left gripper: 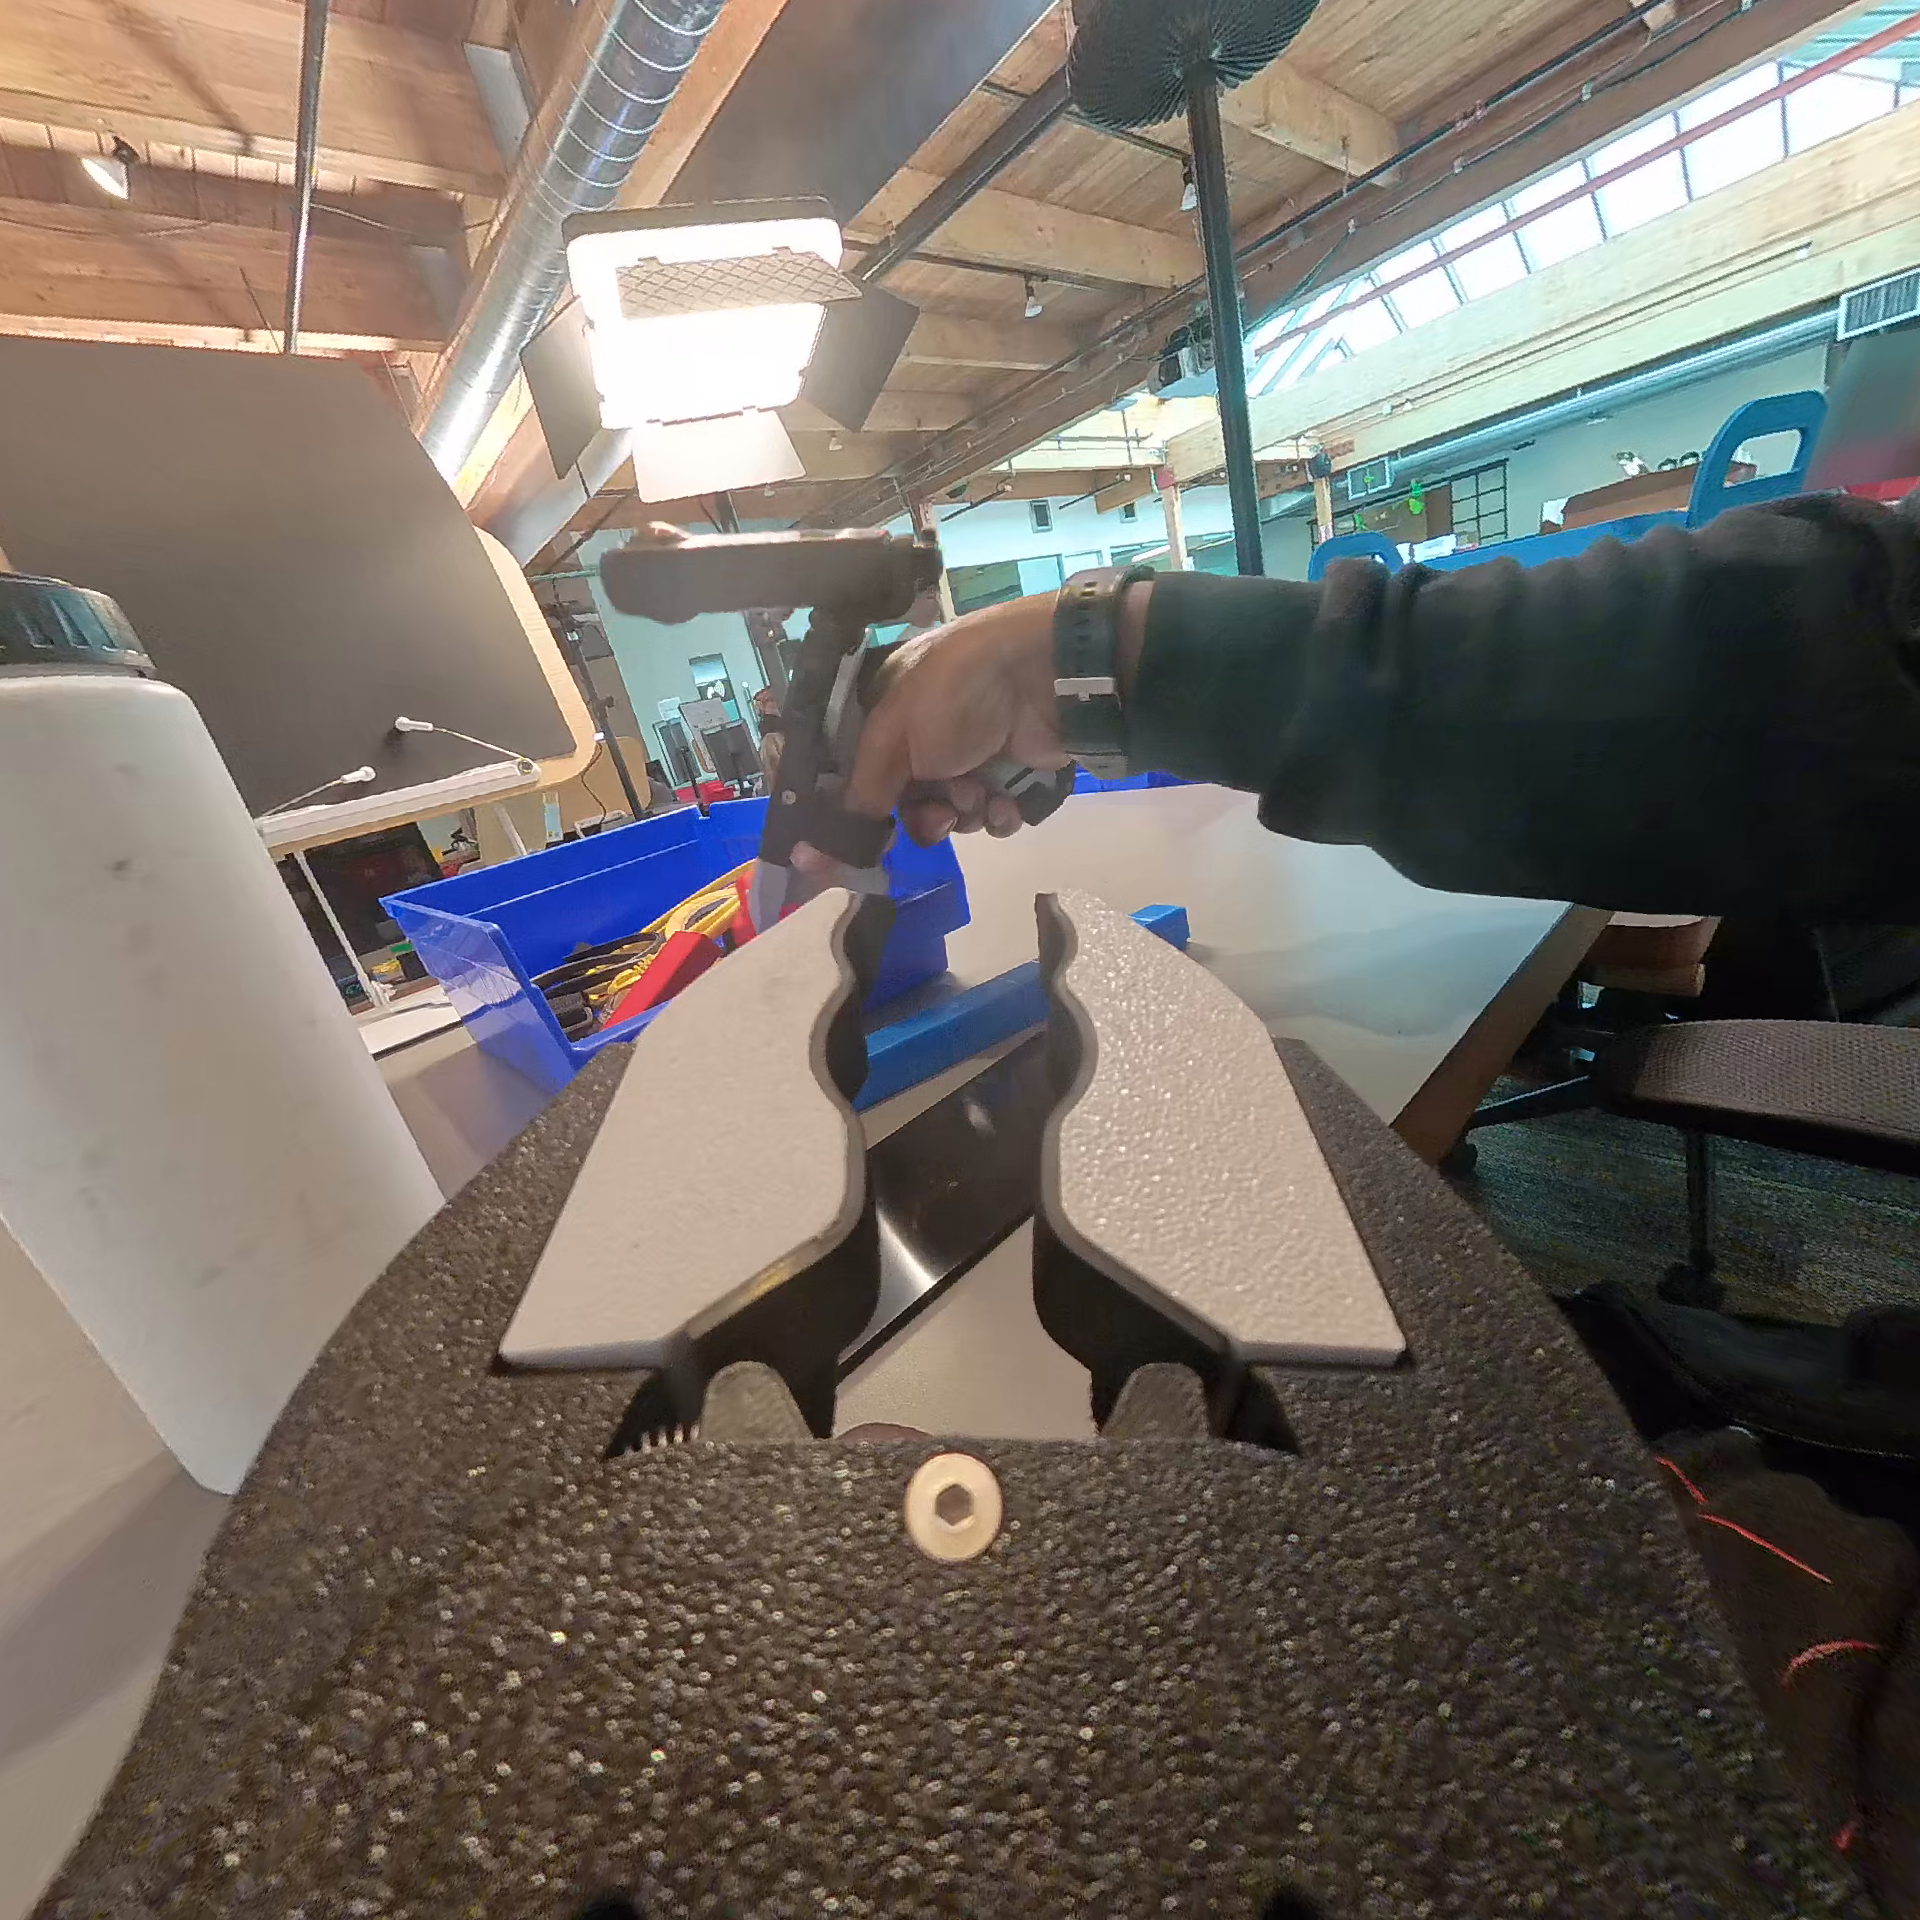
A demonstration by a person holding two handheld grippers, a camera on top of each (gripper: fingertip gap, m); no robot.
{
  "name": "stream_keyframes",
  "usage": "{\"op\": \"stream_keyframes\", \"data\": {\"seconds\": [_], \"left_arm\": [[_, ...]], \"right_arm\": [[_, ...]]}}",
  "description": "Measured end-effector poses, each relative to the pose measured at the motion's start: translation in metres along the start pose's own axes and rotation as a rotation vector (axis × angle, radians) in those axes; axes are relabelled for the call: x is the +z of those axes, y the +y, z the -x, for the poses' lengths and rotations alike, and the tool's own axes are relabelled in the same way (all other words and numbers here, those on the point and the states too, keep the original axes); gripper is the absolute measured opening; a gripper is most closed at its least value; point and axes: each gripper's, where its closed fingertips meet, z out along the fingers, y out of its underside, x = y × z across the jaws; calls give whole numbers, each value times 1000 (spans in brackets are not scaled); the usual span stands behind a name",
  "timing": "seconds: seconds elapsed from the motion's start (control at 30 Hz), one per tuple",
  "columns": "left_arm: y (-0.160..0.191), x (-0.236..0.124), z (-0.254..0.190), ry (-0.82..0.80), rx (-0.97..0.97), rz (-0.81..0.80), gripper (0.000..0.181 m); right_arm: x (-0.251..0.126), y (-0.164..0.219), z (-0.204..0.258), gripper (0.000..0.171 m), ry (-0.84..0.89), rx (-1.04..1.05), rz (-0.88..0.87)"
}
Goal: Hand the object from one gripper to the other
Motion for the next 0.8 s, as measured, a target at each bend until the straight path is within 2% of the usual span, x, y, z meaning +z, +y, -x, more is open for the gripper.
{"op": "stream_keyframes", "data": {"seconds": [0.13,0.23,0.37,0.47,0.53,0.63,0.7,0.8], "left_arm": [[-1,-1,2,2,-17,-7,31],[-2,-1,4,4,-42,-14,31],[-4,0,7,18,-103,-13,35],[-8,6,2,73,-208,-35,41],[-12,16,-6,130,-290,-54,45],[-20,37,-15,213,-360,-44,55],[-29,53,-19,284,-320,-64,57],[-16,74,-36,430,-196,20,64]], "right_arm": [[-35,-19,14,36,-104,28,-202],[-80,-26,47,37,-331,77,-430],[-140,-8,104,36,-636,108,-702],[-170,14,142,35,-789,86,-877],[-181,28,156,35,-817,63,-969],[-182,44,157,36,-766,21,-1056],[-181,53,158,36,-783,1,-1071],[-187,60,156,35,-805,-23,-1122]]}}
